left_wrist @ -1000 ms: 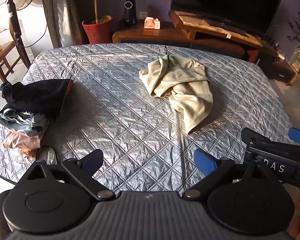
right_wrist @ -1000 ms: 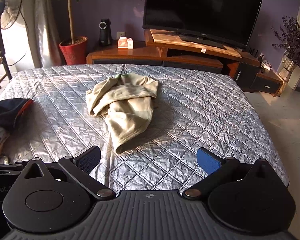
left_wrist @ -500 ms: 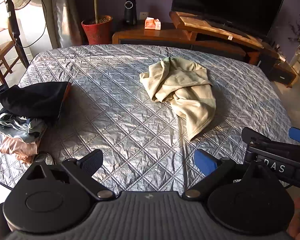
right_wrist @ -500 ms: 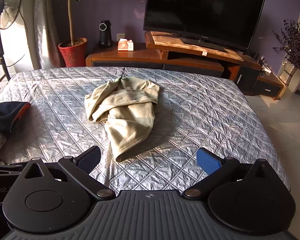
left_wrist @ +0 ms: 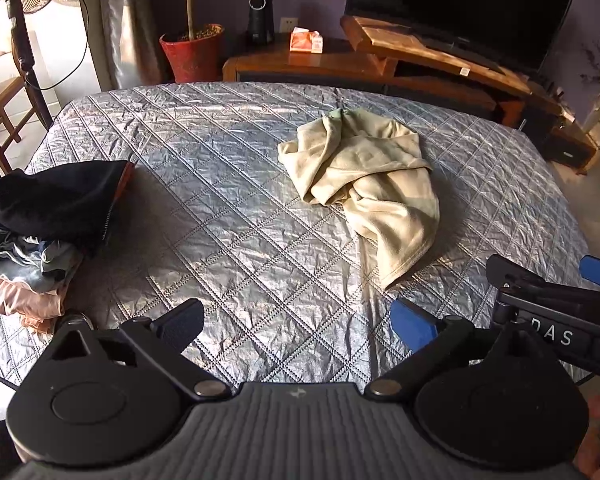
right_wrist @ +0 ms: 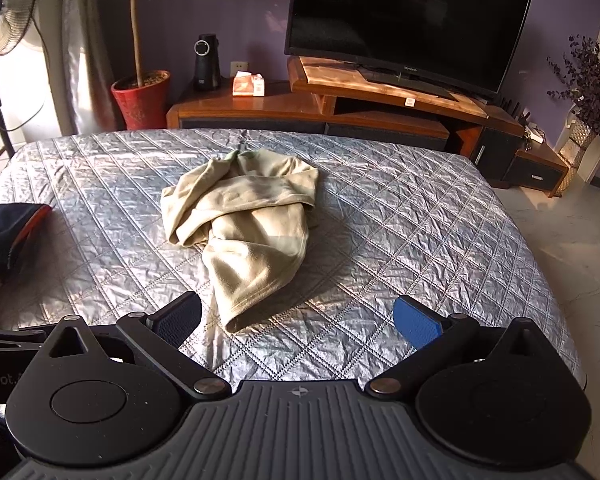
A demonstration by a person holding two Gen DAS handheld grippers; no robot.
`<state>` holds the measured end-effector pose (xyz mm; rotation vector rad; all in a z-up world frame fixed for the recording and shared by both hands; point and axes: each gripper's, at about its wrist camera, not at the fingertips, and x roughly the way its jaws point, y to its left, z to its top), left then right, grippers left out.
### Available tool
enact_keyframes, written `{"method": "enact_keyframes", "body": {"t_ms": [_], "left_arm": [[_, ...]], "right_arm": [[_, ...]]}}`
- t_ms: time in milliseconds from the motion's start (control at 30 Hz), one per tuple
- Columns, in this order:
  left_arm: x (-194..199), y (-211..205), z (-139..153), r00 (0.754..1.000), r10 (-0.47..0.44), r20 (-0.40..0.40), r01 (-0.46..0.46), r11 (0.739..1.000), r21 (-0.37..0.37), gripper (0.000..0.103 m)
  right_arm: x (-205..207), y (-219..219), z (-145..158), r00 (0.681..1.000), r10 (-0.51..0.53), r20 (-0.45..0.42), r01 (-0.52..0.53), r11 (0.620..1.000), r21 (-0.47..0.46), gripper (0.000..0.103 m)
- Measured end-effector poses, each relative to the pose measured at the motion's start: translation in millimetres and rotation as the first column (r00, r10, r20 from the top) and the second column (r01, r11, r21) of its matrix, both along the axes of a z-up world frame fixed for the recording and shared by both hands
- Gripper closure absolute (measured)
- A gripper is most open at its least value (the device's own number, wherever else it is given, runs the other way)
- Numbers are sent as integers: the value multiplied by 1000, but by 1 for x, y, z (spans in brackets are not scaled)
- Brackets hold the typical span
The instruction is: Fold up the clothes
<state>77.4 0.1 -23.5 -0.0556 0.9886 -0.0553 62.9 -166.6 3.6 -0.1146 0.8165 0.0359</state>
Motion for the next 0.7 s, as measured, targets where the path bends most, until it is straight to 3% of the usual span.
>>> {"method": "enact_keyframes", "body": {"t_ms": [333, 433, 600, 700], "left_arm": [[29, -6, -39, 998, -23, 61, 23, 1000, -11, 1], [47, -8, -70, 998, -35, 45, 35, 999, -14, 1], [80, -7, -135, 998, -22, -63, 21, 1000, -11, 5], [91, -5, -155, 999, -4, -43, 3, 1000, -18, 0]], "right_arm": [[32, -9, -37, 1000, 1, 30, -2, 999, 46, 0], [51, -17, -63, 999, -31, 23, 29, 996, 85, 0], [84, -24, -122, 995, -95, -11, 95, 991, 95, 0], [98, -22, -155, 993, -110, -36, 113, 989, 100, 0]]}}
